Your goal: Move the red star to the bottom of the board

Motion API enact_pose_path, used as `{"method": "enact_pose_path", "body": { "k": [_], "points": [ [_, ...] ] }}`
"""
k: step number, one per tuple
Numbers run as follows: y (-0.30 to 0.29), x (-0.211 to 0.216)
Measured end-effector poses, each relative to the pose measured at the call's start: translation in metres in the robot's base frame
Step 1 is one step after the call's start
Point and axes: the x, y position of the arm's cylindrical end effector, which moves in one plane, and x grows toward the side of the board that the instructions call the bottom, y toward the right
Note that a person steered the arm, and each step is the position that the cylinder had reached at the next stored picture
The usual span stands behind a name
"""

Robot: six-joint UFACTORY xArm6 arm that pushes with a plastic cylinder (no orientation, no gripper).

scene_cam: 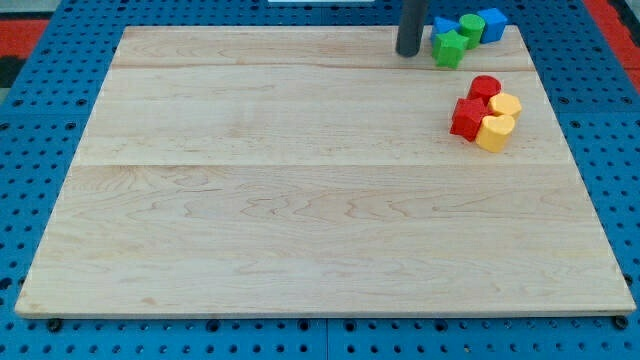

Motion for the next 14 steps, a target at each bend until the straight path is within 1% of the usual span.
{"method": "enact_pose_path", "body": {
  "k": [1,3,4,5,6,8,9,10,11,12,13,14],
  "points": [
    [0.018,0.019],
    [0.080,0.018],
    [0.131,0.012],
    [0.166,0.041],
    [0.152,0.090],
    [0.082,0.096],
    [0.062,0.099],
    [0.068,0.095],
    [0.106,0.094],
    [0.112,0.102],
    [0.135,0.111],
    [0.169,0.121]
  ]
}}
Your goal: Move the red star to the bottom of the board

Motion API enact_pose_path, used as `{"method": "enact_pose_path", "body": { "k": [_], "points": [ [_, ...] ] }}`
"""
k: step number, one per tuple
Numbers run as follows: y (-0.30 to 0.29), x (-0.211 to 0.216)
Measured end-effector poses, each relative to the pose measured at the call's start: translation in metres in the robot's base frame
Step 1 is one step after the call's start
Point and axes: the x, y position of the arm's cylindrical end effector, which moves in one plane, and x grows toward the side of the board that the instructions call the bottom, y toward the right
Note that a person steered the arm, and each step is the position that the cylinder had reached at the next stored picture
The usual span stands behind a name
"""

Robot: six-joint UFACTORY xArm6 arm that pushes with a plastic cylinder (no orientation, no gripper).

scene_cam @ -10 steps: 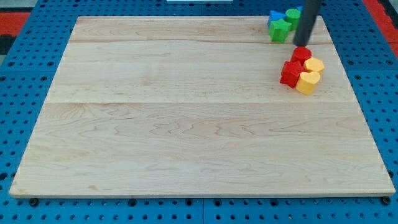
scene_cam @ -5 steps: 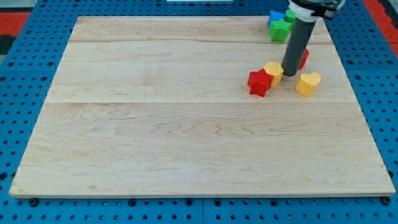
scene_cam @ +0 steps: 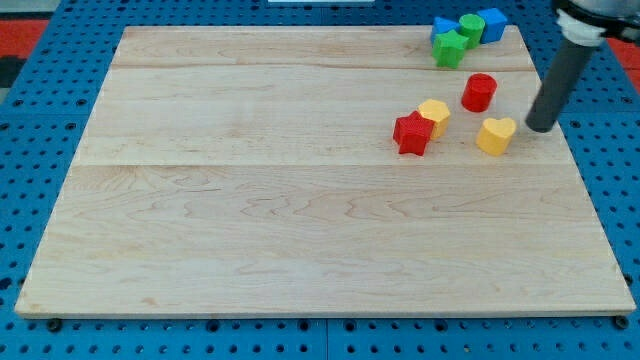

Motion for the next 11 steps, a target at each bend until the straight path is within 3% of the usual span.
{"method": "enact_pose_path", "body": {
  "k": [1,4,6,7,10,11],
  "points": [
    [-0.019,0.013],
    [-0.159,0.014],
    [-0.218,-0.032],
    [-0.247,-0.034],
    [-0.252,0.082],
    [-0.269,0.083]
  ]
}}
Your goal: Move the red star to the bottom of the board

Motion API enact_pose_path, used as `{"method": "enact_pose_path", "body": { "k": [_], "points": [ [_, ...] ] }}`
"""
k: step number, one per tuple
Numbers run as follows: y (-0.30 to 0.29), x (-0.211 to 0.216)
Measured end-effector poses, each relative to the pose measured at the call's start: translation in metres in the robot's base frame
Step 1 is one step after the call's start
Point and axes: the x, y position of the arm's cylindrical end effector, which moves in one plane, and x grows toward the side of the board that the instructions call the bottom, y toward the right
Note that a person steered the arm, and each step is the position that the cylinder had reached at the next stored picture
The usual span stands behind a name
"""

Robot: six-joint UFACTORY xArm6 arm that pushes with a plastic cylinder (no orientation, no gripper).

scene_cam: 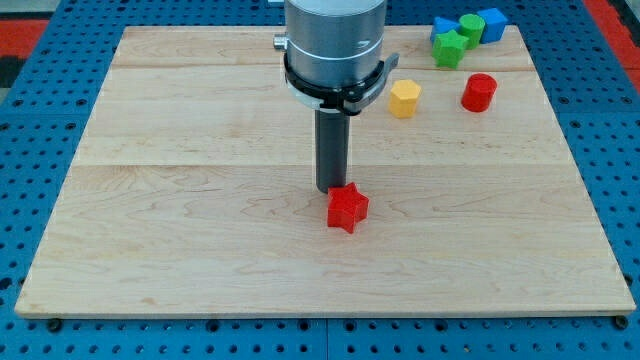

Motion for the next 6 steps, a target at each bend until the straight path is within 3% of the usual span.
{"method": "enact_pose_path", "body": {
  "k": [2,4,6],
  "points": [
    [0.006,0.001],
    [0.057,0.019],
    [0.029,0.021]
  ]
}}
